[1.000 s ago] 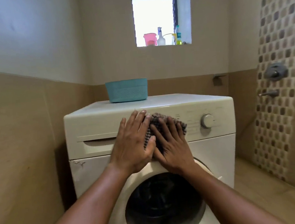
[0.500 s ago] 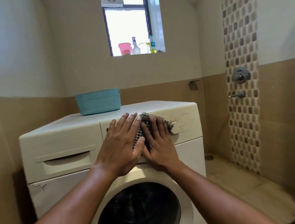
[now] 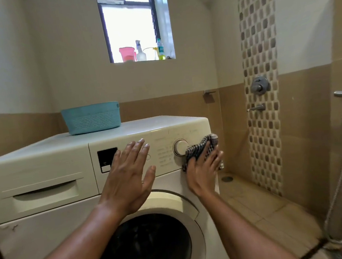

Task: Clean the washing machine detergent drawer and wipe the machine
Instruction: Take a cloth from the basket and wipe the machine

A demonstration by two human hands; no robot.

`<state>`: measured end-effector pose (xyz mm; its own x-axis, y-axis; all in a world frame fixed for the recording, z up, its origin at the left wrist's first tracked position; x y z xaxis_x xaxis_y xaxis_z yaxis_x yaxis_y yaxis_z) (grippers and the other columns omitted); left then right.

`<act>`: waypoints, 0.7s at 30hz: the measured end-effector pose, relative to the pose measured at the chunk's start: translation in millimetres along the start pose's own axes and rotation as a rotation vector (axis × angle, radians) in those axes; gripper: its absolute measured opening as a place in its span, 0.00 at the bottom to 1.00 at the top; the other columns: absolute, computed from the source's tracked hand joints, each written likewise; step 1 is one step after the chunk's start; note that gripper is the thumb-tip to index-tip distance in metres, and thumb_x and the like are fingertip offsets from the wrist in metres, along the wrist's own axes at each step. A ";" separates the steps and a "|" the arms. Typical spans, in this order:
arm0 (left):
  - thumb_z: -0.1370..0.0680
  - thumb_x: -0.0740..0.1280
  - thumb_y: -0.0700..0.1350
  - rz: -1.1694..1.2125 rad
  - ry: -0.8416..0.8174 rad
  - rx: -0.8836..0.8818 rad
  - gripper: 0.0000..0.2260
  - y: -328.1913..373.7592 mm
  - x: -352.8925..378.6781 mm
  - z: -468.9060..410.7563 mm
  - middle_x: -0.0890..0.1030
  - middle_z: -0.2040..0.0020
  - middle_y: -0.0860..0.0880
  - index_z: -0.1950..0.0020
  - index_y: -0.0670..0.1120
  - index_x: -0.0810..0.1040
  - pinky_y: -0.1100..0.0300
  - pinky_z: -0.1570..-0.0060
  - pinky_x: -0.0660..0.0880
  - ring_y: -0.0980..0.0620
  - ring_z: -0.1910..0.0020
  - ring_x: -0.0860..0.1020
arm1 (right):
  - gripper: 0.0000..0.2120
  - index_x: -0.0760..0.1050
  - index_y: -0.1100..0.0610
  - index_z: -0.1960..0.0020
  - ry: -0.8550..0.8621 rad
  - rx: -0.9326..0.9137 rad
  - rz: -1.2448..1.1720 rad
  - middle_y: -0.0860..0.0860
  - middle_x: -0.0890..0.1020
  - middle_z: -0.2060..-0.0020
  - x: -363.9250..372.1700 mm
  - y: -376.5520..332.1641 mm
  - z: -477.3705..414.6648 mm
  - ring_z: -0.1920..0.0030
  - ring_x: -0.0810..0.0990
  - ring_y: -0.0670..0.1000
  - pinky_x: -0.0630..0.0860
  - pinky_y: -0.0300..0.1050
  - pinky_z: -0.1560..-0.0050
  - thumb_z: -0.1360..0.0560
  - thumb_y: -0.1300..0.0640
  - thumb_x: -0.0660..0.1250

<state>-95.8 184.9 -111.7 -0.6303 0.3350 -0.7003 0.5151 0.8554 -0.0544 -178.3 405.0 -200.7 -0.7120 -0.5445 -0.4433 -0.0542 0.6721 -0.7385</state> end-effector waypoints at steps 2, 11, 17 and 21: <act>0.20 0.49 0.59 0.000 -0.006 -0.010 0.31 -0.8 3.1 5.4 0.62 0.20 0.49 0.21 0.47 0.63 0.44 0.22 0.54 0.50 0.20 0.56 | 0.37 0.30 0.56 0.20 -0.035 0.014 -0.009 0.62 0.33 0.22 14.5 -8.9 26.1 0.23 0.29 0.62 0.31 0.59 0.24 0.23 0.43 0.42; 0.21 0.47 0.60 -0.027 -0.014 -0.090 0.32 -35.6 -12.8 35.4 0.61 0.20 0.49 0.20 0.47 0.63 0.44 0.21 0.54 0.50 0.19 0.55 | 0.38 0.23 0.58 0.25 -0.115 -0.048 0.009 0.62 0.24 0.28 65.9 -105.5 103.5 0.26 0.24 0.65 0.27 0.62 0.27 0.27 0.40 0.33; 0.20 0.49 0.58 -0.071 0.025 -0.122 0.30 -74.6 -48.1 58.5 0.64 0.21 0.47 0.21 0.46 0.63 0.42 0.23 0.57 0.48 0.20 0.59 | 0.39 0.28 0.55 0.21 -0.070 -0.339 0.103 0.62 0.28 0.25 77.9 -171.6 115.8 0.25 0.26 0.65 0.27 0.64 0.27 0.22 0.41 0.45; 0.21 0.50 0.58 -0.078 0.074 -0.210 0.31 -112.6 -74.9 74.9 0.62 0.20 0.47 0.20 0.46 0.62 0.43 0.22 0.53 0.48 0.20 0.57 | 0.37 0.32 0.54 0.20 -0.049 -0.505 0.099 0.59 0.31 0.22 70.7 -238.5 105.6 0.24 0.27 0.63 0.24 0.59 0.27 0.22 0.42 0.45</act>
<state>-63.1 33.9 -106.4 -0.7085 0.2857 -0.6454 0.3357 0.9408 0.0479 -141.8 153.3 -109.6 -0.6980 -0.4806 -0.5308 -0.3282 0.8736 -0.3593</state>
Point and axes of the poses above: each hand's wrist, its own z-axis away from the middle knuckle, its own x-axis out of the palm, y = z × x, the point moved 8 cm from there along -z, towards the middle knuckle
